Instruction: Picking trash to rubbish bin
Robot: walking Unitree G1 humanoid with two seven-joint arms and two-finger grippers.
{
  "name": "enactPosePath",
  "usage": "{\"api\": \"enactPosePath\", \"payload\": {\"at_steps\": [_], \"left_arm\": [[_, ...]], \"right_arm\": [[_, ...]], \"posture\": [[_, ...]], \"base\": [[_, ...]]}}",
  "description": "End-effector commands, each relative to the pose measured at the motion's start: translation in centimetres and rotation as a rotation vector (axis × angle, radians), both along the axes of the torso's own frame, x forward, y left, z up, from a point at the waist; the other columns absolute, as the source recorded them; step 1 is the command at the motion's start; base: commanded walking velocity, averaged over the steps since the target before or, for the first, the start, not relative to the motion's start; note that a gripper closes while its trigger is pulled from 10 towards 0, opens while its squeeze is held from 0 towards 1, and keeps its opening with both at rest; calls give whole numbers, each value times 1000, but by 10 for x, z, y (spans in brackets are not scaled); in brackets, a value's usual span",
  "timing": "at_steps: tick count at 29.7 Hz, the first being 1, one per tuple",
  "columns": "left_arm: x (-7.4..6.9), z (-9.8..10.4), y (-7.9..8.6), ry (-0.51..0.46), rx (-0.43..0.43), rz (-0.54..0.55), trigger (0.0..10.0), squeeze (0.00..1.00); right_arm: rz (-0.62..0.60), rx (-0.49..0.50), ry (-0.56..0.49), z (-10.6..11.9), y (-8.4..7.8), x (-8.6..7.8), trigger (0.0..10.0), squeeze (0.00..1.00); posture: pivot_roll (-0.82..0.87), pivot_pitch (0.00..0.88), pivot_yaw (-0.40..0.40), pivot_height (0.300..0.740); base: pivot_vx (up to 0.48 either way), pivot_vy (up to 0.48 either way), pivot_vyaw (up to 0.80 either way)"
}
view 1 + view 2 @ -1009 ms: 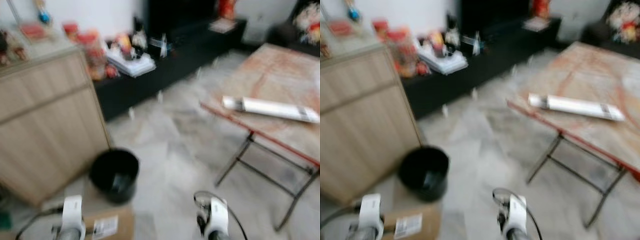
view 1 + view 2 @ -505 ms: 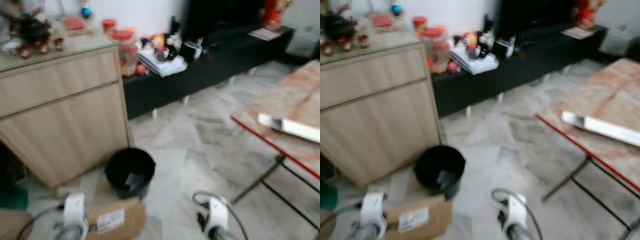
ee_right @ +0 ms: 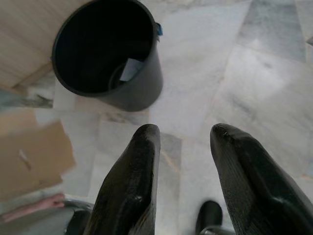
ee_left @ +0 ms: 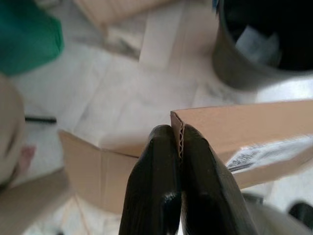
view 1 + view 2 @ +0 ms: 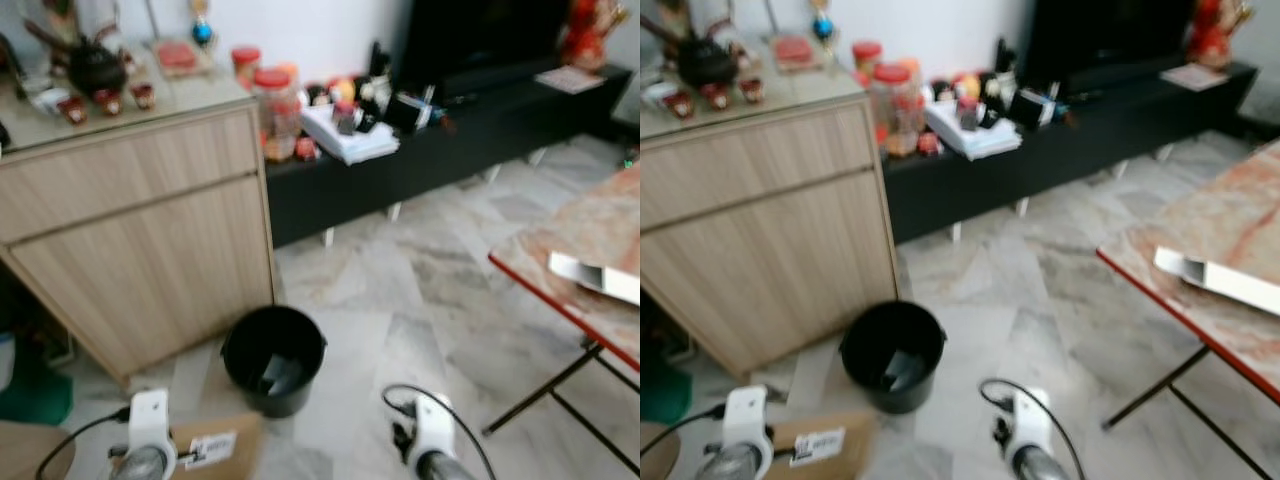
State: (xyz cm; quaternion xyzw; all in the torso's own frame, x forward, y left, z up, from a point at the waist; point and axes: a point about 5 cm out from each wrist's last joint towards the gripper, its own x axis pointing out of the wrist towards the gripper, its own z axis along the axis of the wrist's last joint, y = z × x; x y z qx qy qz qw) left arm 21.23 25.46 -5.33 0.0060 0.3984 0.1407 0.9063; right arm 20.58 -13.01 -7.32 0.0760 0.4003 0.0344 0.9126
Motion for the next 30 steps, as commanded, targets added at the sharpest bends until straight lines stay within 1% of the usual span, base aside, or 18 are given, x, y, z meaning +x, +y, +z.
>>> {"api": "enactPosePath", "payload": {"at_steps": [1, 4, 7, 10, 13, 20, 30], "left_arm": [[5, 1, -8, -12, -21, -7, 10000, 0], [6, 1, -8, -16, -21, -6, 10000, 0], [8, 2, -8, -24, -19, -6, 10000, 0], [10, 4, -7, -38, -16, -7, 10000, 0], [17, 11, -4, -78, -4, 3, 10000, 0], [27, 19, -1, -138, 5, 17, 10000, 0], [35, 25, -1, -172, 3, 11, 10000, 0]], "right_arm": [[-16, -32, 8, -2, -14, -3, 10000, 0], [-3, -41, -1, -1, -13, -2, 10000, 0], [-16, -21, -4, 0, -12, 0, 10000, 0], [-17, -14, -10, 1, -12, 1, 10000, 0], [2, 12, -31, 3, -8, 5, 10000, 0], [28, 9, -41, 5, -5, 8, 10000, 0], [30, 46, -60, 8, -1, 12, 10000, 0]], "posture": [[83, 41, -1, 740], [84, 41, -1, 740], [84, 41, -1, 740], [84, 41, -1, 740], [86, 39, -2, 740], [86, 35, 0, 740], [86, 16, 6, 740]], "base": [[289, 0, 0], [289, 0, 800], [289, 0, 671], [291, 0, 0], [291, 0, 0], [294, 0, 0], [295, 0, 0]]}}
